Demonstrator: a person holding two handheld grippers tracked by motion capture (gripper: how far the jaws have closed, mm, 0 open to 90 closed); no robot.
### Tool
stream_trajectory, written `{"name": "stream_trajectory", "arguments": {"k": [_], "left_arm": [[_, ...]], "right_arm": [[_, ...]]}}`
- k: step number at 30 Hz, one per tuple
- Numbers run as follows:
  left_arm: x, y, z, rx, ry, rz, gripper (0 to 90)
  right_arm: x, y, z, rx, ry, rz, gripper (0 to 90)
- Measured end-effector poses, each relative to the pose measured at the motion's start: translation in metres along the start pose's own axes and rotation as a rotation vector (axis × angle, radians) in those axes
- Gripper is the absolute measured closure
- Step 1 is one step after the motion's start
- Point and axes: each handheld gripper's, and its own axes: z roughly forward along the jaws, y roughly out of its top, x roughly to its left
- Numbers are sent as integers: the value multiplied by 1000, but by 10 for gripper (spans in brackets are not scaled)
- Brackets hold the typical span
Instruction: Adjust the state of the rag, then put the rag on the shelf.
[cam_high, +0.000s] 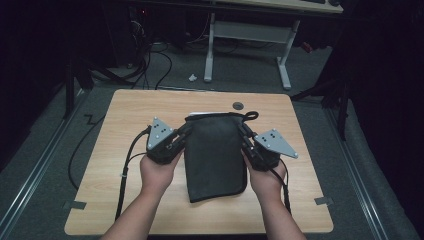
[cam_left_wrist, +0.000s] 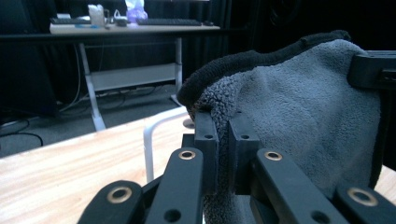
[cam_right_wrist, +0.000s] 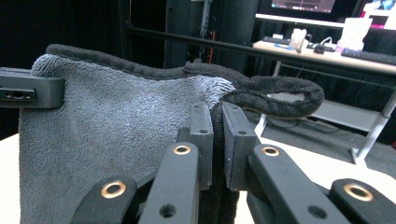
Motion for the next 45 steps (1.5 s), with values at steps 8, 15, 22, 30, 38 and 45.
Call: {"name": "stream_trajectory", "arguments": {"k": [8, 15, 22, 30, 38, 45], "left_arm": [[6, 20, 0, -37, 5, 20, 847], [12, 30, 6, -43, 8, 18, 847], [14, 40, 11, -51, 13, 35, 847], [18, 57, 18, -78, 11, 56, 847], [23, 72, 31, -98, 23, 73, 848], [33, 86, 44, -114, 30, 78, 847]], "right_arm": [[-1, 17, 2, -38, 1, -2, 847], [-2, 27, 5, -57, 0, -2, 847], [-6, 38, 9, -73, -6, -9, 847], [-13, 53, 13, -102, -7, -1, 847], [-26, 63, 29, -107, -11, 11, 847], [-37, 74, 44, -111, -6, 30, 847]]}}
